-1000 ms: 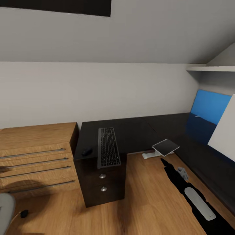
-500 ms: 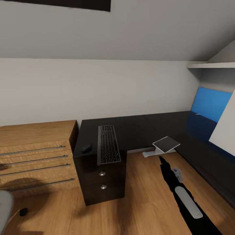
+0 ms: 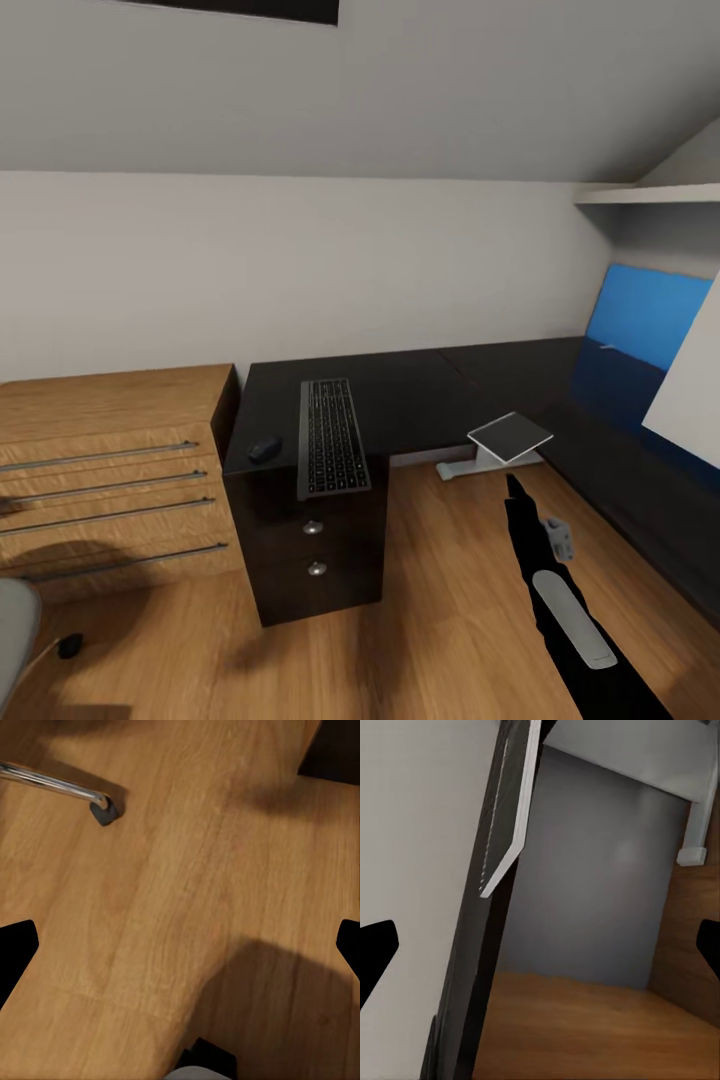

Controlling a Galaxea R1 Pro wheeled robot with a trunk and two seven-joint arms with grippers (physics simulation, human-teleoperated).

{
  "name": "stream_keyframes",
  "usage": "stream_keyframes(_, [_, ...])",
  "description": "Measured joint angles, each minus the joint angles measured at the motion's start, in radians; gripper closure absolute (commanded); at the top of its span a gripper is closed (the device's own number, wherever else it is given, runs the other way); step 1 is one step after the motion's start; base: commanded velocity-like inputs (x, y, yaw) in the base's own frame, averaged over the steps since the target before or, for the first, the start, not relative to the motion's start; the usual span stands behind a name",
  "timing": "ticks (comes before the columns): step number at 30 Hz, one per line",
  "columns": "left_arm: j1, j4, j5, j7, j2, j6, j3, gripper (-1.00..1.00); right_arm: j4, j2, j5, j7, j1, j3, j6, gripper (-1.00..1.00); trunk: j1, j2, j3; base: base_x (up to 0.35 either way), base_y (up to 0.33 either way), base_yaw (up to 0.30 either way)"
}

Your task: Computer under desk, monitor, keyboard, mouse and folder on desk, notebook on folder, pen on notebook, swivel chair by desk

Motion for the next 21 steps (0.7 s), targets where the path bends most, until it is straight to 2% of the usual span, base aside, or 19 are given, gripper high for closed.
stream_keyframes(5, [0.0, 0.0, 0.0, 0.0, -0.001, 0.001, -0.003, -1.0, 0.0, 0.001, -0.002, 0.0, 0.0, -0.009, -0.005, -1.0, 0.019, -0.035, -0.016, 0.0, 0.0, 0.0])
stream_keyframes(8, [0.0, 0.0, 0.0, 0.0, -0.001, 0.002, -0.003, -1.0, 0.001, 0.001, -0.004, 0.0, 0.0, -0.028, -0.006, -1.0, 0.031, -0.056, -0.025, 0.0, 0.0, 0.0])
stream_keyframes(15, [0.0, 0.019, -0.001, -0.001, 0.0, 0.002, -0.008, -1.0, 0.001, 0.004, -0.03, 0.001, 0.0, -0.05, -0.007, -1.0, 0.031, -0.056, -0.025, 0.0, 0.0, 0.0])
stream_keyframes(17, [0.0, 0.028, -0.002, -0.001, 0.0, 0.001, -0.012, -1.0, 0.001, 0.004, -0.042, 0.002, 0.0, -0.052, -0.007, -1.0, 0.031, -0.056, -0.025, 0.0, 0.0, 0.0])
stream_keyframes(18, [0.0, 0.037, -0.003, -0.001, 0.001, 0.0, -0.016, -1.0, 0.001, 0.005, -0.063, 0.003, 0.0, -0.052, -0.007, -1.0, 0.031, -0.056, -0.025, 0.0, 0.0, 0.0])
stream_keyframes(21, [0.0, 0.044, -0.003, -0.001, 0.002, -0.001, -0.019, -1.0, 0.0, 0.005, -0.078, 0.006, 0.0, -0.052, -0.007, -1.0, 0.031, -0.056, -0.025, 0.057, 0.0, 0.0])
